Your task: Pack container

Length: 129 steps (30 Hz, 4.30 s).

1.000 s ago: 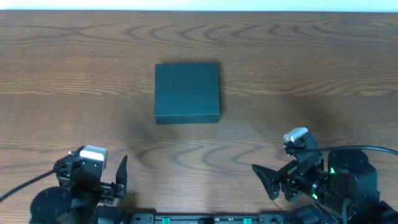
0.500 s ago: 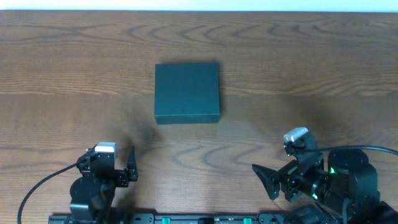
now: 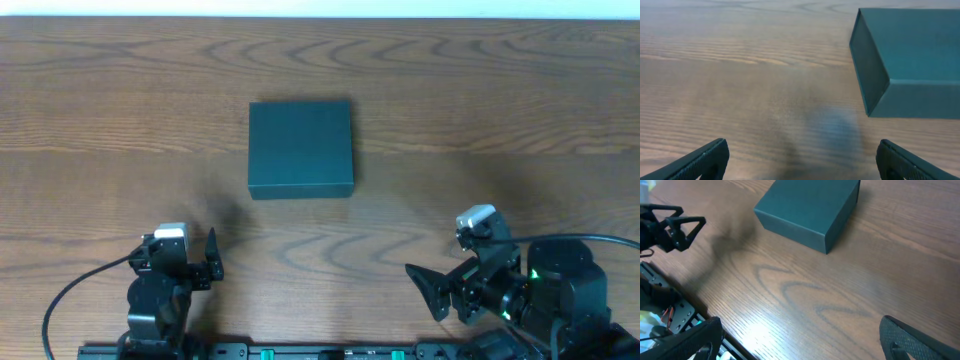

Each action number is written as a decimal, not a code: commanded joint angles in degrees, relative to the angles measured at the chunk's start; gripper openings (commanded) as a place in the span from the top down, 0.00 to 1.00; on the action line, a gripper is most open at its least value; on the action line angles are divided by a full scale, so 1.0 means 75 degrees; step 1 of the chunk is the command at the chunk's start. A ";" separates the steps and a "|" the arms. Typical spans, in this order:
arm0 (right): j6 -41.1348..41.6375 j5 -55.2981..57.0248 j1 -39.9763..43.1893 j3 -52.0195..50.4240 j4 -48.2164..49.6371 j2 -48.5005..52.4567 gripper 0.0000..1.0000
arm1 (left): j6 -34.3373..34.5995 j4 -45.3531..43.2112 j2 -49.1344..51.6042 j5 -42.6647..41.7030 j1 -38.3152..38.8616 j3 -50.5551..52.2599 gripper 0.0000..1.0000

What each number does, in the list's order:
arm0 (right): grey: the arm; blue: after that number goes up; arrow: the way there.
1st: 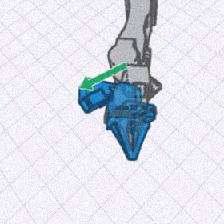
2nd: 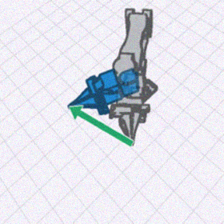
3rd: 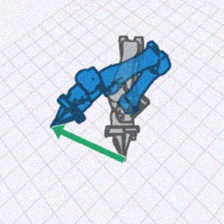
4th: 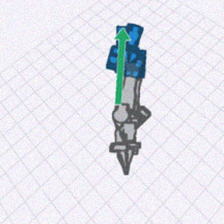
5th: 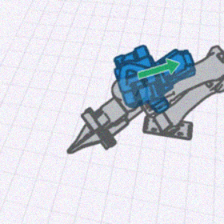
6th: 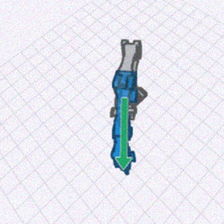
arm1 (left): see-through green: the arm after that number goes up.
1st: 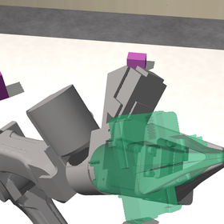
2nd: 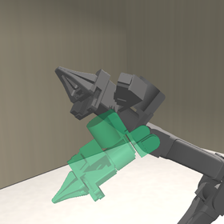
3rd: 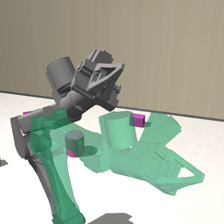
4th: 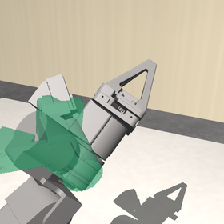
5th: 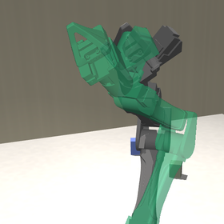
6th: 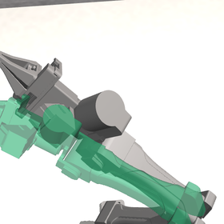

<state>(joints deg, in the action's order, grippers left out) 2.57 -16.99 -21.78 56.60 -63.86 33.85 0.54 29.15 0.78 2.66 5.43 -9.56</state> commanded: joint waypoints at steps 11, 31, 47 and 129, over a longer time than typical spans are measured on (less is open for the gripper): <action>0.0079 -0.0052 0.0000 0.0073 -0.0012 -0.0012 0.00 | 0.0160 -0.0490 -0.0067 0.0119 -0.0035 0.0300 0.05; 0.0079 -0.0052 0.0000 0.0073 -0.0012 -0.0012 0.01 | 0.0157 -0.0487 -0.0067 0.0119 -0.0035 0.0300 0.05; -0.1845 0.1472 0.0641 -0.3019 0.1926 -0.2600 0.01 | 0.0157 -0.0487 -0.0067 0.0119 -0.0035 0.0300 0.05; -0.1638 0.1349 0.0866 -0.6146 0.2247 -0.4470 0.01 | 0.0157 -0.0487 -0.0067 0.0122 -0.0035 0.0300 0.05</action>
